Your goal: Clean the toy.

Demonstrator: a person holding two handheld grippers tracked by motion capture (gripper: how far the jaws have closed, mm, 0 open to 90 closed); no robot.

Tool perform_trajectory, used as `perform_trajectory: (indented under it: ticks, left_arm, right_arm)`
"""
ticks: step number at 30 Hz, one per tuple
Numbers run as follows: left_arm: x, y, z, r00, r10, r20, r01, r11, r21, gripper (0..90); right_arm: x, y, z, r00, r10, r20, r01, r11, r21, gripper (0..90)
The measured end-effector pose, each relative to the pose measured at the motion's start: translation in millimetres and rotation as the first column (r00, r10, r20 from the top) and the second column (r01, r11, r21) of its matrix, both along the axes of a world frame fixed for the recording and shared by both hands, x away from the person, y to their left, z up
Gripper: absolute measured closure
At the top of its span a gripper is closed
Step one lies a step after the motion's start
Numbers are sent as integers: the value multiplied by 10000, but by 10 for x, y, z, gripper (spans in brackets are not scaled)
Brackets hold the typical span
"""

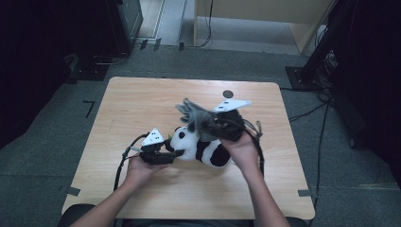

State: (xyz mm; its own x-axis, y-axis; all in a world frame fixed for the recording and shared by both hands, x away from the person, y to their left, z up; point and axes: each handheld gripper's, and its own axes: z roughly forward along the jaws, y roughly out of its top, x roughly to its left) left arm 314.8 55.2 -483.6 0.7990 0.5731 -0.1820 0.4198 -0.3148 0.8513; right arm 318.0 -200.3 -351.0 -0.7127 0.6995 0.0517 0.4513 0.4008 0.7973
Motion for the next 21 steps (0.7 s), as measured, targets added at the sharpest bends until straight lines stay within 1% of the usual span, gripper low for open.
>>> perform_trajectory:
  ticks: [2,4,5,6,7,8,10,12,14,18,21]
  left_arm:
    - [-26,-6,9,9999,102,39,-102,9999,-50,402]
    - [-45,-3,20,9999,154,64,-154,9999,-73,399]
    - [-54,-8,24,9998,212,2,-212,9997,-148,399]
    - [-53,-11,22,9997,243,-63,-243,9997,-40,399]
    - [-50,-8,10,9996,243,-123,-244,9997,-73,398]
    - [-44,2,1,9997,201,-138,-203,9997,-136,396]
    - [-37,3,-3,9998,159,-143,-162,9997,-201,385]
    - [-31,1,9,9999,86,-122,-87,9999,-117,380]
    - [-23,6,10,9999,18,-146,-20,9999,-118,385]
    - [-16,13,14,9995,36,-329,-41,9999,-156,393]
    - [-13,12,17,9995,33,-316,-37,9999,-109,394]
  right_arm:
    - [-12,228,-88,9991,345,-239,-350,9992,-216,763]
    - [-5,406,-233,9966,600,-557,-626,9969,-472,762]
    - [4,471,-311,9947,666,-779,-717,9953,-649,762]
    - [11,526,-383,9931,689,-947,-775,9929,-899,759]
    - [9,561,-439,9931,682,-950,-777,9920,-999,758]
    - [1,574,-468,9938,646,-904,-738,9920,-1026,756]
    - [-17,571,-474,9947,627,-814,-716,9913,-1108,751]
    - [-22,544,-481,9949,611,-801,-703,9905,-1178,750]
    - [-16,504,-480,9947,608,-828,-703,9906,-1175,750]
    - [-15,390,-437,9941,523,-947,-651,9884,-1373,755]
    - [-18,286,-407,9936,456,-1030,-600,9880,-1422,758]
